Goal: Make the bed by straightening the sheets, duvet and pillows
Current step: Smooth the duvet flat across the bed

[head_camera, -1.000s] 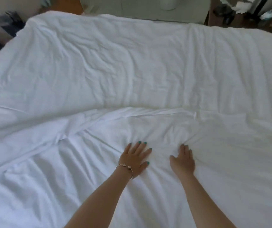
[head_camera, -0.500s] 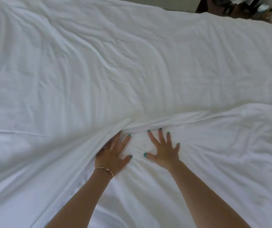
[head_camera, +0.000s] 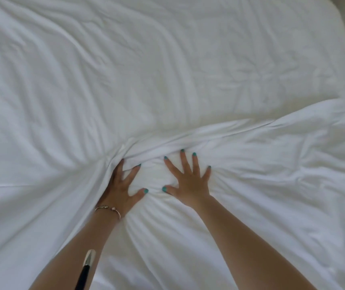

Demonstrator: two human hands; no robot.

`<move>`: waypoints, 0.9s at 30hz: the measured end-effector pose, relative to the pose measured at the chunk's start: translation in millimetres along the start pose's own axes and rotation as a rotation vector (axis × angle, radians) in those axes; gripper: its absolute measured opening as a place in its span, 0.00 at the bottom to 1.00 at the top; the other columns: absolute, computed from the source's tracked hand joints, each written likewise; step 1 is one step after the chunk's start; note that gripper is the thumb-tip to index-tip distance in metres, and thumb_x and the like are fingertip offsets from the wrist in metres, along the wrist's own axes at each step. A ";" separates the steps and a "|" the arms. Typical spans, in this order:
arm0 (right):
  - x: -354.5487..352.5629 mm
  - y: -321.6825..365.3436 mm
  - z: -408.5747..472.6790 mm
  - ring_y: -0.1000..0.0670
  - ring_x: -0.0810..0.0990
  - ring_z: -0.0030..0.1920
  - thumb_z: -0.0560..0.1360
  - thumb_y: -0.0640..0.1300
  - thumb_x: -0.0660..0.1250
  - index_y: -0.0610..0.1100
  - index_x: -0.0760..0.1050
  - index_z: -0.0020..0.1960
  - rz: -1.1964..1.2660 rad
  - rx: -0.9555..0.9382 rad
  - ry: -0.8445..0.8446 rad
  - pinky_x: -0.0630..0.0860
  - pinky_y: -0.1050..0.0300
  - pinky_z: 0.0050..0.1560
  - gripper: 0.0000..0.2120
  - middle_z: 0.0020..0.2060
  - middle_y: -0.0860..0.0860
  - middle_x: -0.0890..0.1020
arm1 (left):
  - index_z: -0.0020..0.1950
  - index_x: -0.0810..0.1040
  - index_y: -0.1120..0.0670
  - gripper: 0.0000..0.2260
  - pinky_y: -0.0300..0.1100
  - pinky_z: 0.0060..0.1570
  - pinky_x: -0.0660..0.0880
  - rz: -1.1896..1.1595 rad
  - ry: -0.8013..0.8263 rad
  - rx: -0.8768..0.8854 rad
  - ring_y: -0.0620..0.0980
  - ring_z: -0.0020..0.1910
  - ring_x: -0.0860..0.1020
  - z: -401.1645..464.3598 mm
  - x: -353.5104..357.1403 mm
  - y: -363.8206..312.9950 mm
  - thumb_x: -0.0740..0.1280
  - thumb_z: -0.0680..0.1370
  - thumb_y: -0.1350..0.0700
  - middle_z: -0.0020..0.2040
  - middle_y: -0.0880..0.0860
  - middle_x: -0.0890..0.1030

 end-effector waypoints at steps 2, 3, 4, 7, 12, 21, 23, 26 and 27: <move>-4.8 -3.4 -11.5 0.48 0.31 0.76 0.77 0.67 0.54 0.68 0.37 0.75 0.069 -0.042 -0.051 0.37 0.29 0.72 0.34 0.77 0.58 0.34 | 0.76 0.45 0.35 0.35 0.46 0.74 0.47 0.023 0.015 -0.012 0.45 0.73 0.45 -1.2 -2.6 -0.6 0.58 0.73 0.31 0.76 0.47 0.33; -10.5 -8.4 -17.5 0.49 0.34 0.77 0.78 0.65 0.52 0.66 0.41 0.76 0.095 -0.063 -0.107 0.40 0.31 0.73 0.31 0.78 0.58 0.39 | 0.76 0.45 0.34 0.35 0.47 0.74 0.47 0.024 0.011 -0.002 0.46 0.74 0.44 -3.3 -5.7 -1.0 0.56 0.73 0.30 0.76 0.47 0.32; -18.5 -16.1 -22.9 0.50 0.39 0.78 0.78 0.64 0.50 0.65 0.44 0.77 0.099 -0.078 -0.180 0.44 0.32 0.73 0.29 0.79 0.58 0.44 | 0.76 0.44 0.34 0.34 0.48 0.74 0.48 0.043 -0.030 0.041 0.47 0.75 0.45 -7.1 -14.2 -4.4 0.53 0.73 0.29 0.77 0.47 0.34; -40.7 -45.0 -27.5 0.46 0.46 0.79 0.77 0.63 0.44 0.64 0.43 0.77 0.016 -0.103 -0.330 0.51 0.29 0.71 0.29 0.79 0.56 0.51 | 0.78 0.53 0.42 0.26 0.55 0.69 0.63 0.181 -0.349 0.210 0.59 0.71 0.63 -41.6 -45.7 -22.6 0.52 0.80 0.42 0.78 0.57 0.54; -61.0 -55.7 2.2 0.41 0.44 0.78 0.77 0.66 0.43 0.65 0.34 0.75 -0.161 -0.174 -0.335 0.51 0.22 0.65 0.31 0.79 0.55 0.44 | 0.75 0.64 0.45 0.26 0.66 0.67 0.54 0.266 -0.531 -0.215 0.68 0.68 0.63 -100.1 -51.6 16.6 0.56 0.77 0.41 0.74 0.65 0.62; -99.6 -46.1 124.7 0.45 0.31 0.76 0.77 0.69 0.40 0.73 0.30 0.70 -0.079 -0.063 -0.212 0.38 0.26 0.69 0.26 0.76 0.61 0.34 | 0.70 0.33 0.28 0.30 0.51 0.75 0.43 0.342 -0.182 -0.208 0.48 0.76 0.33 89.2 -138.6 109.2 0.40 0.70 0.26 0.74 0.46 0.27; -93.1 -50.1 140.0 0.45 0.32 0.77 0.78 0.69 0.38 0.73 0.29 0.70 -0.121 -0.035 -0.274 0.36 0.26 0.69 0.25 0.76 0.61 0.33 | 0.69 0.32 0.27 0.30 0.48 0.75 0.41 0.305 -0.043 -0.168 0.46 0.75 0.31 118.7 -126.9 118.7 0.38 0.68 0.25 0.74 0.45 0.26; -86.9 -47.0 151.6 0.45 0.32 0.76 0.77 0.69 0.38 0.73 0.29 0.70 -0.118 -0.048 -0.347 0.33 0.28 0.68 0.25 0.76 0.61 0.33 | 0.71 0.34 0.29 0.29 0.46 0.75 0.40 0.182 -0.043 -0.132 0.45 0.76 0.33 139.0 -122.0 125.2 0.45 0.74 0.30 0.77 0.47 0.31; -85.3 -46.3 155.8 0.46 0.31 0.76 0.77 0.70 0.38 0.73 0.30 0.70 -0.102 -0.053 -0.339 0.32 0.28 0.67 0.25 0.76 0.61 0.33 | 0.72 0.34 0.31 0.28 0.45 0.75 0.40 0.175 -0.071 -0.119 0.46 0.76 0.34 141.5 -122.4 125.9 0.47 0.76 0.33 0.77 0.48 0.32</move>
Point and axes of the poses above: each hand's wrist, its own z-axis towards the middle knuckle, its own x-axis out of the palm, y = z × x, the point moved 10 cm from there along z, towards the middle knuckle
